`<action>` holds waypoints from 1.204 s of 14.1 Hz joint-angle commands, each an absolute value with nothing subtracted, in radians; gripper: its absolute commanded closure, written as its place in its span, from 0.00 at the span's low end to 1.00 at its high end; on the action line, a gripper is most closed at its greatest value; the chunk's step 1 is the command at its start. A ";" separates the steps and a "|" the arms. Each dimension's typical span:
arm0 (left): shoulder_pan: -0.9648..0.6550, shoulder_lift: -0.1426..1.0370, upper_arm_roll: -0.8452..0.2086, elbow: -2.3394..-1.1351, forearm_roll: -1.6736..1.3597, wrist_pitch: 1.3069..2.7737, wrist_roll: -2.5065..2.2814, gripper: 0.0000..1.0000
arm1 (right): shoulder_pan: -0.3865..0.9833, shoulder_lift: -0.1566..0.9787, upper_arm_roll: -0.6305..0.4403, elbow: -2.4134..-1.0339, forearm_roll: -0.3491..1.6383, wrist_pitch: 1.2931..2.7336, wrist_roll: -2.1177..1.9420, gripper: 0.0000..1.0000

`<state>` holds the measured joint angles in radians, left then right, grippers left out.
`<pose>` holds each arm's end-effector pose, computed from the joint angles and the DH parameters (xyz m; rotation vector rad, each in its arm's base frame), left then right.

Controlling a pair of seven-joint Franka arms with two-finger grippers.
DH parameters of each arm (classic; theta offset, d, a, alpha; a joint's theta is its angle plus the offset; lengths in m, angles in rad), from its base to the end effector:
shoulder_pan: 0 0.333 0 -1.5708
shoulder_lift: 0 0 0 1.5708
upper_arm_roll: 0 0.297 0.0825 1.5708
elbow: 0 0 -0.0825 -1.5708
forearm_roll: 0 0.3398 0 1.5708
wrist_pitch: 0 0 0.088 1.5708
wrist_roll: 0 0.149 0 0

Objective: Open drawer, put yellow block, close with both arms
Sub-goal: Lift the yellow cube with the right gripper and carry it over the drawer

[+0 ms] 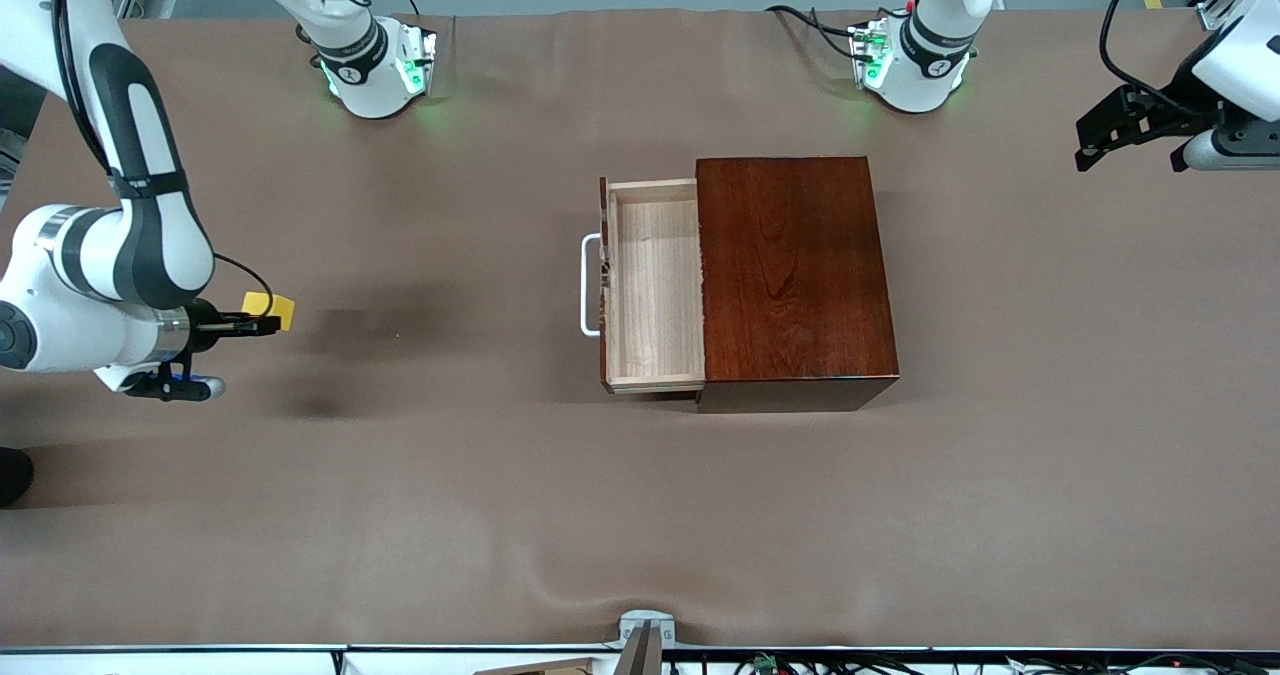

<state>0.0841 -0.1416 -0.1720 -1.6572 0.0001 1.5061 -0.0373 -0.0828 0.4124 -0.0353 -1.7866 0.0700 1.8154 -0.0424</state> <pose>0.4594 -0.0459 0.5889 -3.1157 0.0760 0.0156 0.5413 -0.0549 0.2682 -3.0035 0.1588 0.5754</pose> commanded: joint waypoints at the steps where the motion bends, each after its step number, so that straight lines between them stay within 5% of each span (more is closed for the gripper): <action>1: 0.100 -0.155 -0.175 -1.657 -0.020 1.493 -0.018 0.00 | -0.043 0.367 -0.037 -1.786 0.116 1.758 0.052 1.00; 17: 0.100 -0.156 -0.173 -1.657 -0.020 1.493 -0.017 0.00 | 0.351 0.304 -0.037 -1.571 0.206 1.542 0.955 1.00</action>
